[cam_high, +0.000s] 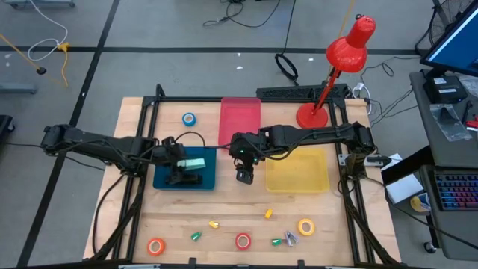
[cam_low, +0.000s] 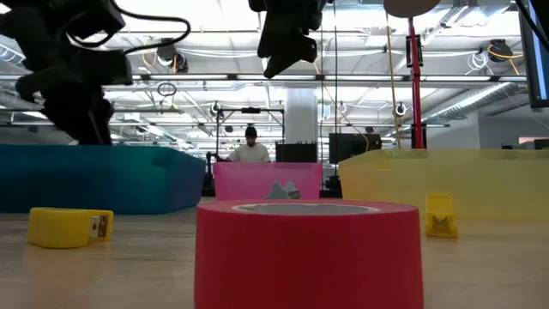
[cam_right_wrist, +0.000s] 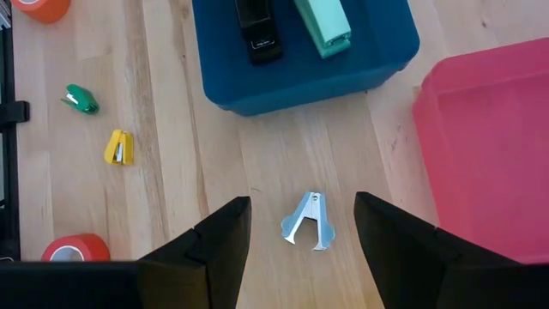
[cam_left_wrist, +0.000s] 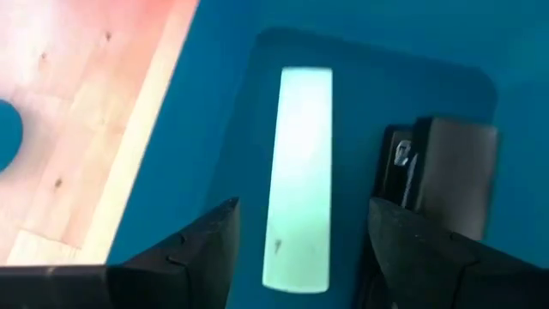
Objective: Pick and place Stapler, Stapler remover, tape
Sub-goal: Put the yellow tape into the pink bin
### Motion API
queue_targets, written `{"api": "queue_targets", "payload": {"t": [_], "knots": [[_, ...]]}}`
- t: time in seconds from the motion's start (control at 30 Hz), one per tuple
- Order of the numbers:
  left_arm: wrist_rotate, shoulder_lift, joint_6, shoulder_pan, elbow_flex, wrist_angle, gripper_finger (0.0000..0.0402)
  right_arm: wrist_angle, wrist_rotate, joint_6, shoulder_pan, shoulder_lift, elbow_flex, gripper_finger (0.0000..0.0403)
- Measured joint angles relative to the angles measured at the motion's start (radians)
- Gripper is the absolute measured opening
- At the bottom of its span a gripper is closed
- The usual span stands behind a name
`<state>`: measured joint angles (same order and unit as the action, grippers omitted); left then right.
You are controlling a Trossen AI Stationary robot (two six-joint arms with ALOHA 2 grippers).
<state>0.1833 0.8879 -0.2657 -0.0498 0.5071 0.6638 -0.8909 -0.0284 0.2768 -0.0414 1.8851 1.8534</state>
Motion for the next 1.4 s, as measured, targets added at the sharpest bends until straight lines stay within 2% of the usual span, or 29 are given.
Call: {"api": "queue_targets", "payload": {"t": [0.37, 0.67, 0.9, 1.07, 1.23, 1.4], "knots": [[-0.027, 0.000, -0.155, -0.001, 0.173, 0.068, 0.0255, -0.066, 0.000, 0.000, 0.000, 0.000, 0.000, 0.0203], [-0.130, 0.000, -0.354, -0.025, 0.201, 0.022, 0.0255, -0.311, 0.001, 0.050, -0.021, 0.000, 0.000, 0.0203], [-0.130, 0.000, -0.413, -0.078, 0.201, -0.025, 0.0255, -0.511, -0.002, 0.148, -0.098, 0.000, 0.000, 0.0203], [-0.082, 0.002, -0.414, -0.109, 0.201, -0.078, 0.0255, -0.679, -0.008, 0.298, -0.192, 0.000, -0.001, 0.0203], [-0.022, 0.002, -0.390, -0.122, 0.201, -0.092, 0.0255, -0.647, -0.175, 0.443, -0.301, -0.008, -0.053, 0.0203], [0.007, 0.002, -0.383, -0.122, 0.201, -0.093, 0.0255, -0.609, -0.236, 0.619, -0.410, -0.020, -0.159, 0.0203]]}}
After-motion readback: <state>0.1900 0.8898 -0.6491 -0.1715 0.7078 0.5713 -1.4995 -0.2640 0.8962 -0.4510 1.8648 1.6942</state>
